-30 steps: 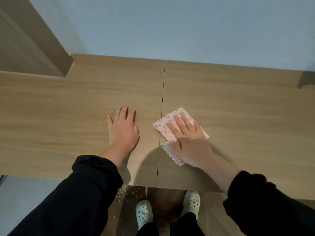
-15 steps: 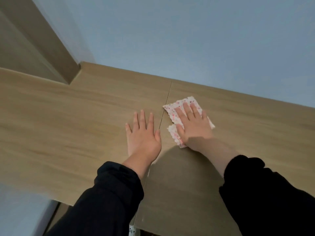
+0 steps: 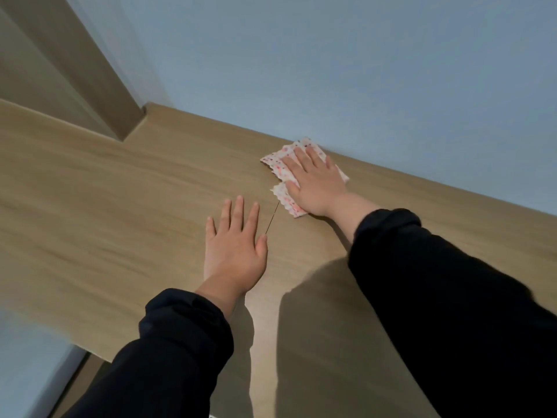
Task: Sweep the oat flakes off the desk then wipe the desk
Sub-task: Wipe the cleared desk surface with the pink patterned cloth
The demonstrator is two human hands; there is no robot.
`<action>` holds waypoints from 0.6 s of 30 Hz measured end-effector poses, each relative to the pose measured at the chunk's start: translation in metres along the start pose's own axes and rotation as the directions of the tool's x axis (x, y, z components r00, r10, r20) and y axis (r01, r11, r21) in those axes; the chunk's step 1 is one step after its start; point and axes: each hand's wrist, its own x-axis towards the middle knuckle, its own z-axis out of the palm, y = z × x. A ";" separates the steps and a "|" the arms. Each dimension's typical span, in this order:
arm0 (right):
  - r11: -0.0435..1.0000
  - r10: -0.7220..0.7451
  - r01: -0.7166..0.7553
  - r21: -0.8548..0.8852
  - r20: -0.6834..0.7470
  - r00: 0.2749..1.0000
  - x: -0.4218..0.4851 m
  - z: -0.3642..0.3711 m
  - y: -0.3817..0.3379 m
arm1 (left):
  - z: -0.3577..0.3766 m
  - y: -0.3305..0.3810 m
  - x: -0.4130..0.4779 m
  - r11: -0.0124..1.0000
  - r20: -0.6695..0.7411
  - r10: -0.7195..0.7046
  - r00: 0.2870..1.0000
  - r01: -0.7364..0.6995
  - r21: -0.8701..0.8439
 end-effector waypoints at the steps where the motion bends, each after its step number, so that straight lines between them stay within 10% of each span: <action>1: 1.000 0.001 -0.001 0.013 0.001 1.000 0.002 0.000 -0.003 | 0.000 0.000 0.000 1.000 -0.004 -0.002 1.000 0.002 -0.005; 13: 0.798 0.602 -0.596 0.084 -0.088 0.794 -0.131 0.025 0.117 | 0.000 0.001 0.001 1.000 -0.005 -0.009 1.000 0.009 0.010; 18: 0.940 0.338 -0.333 0.069 -0.092 0.936 -0.084 0.022 0.038 | 0.001 0.000 0.000 1.000 -0.019 -0.008 1.000 0.008 0.001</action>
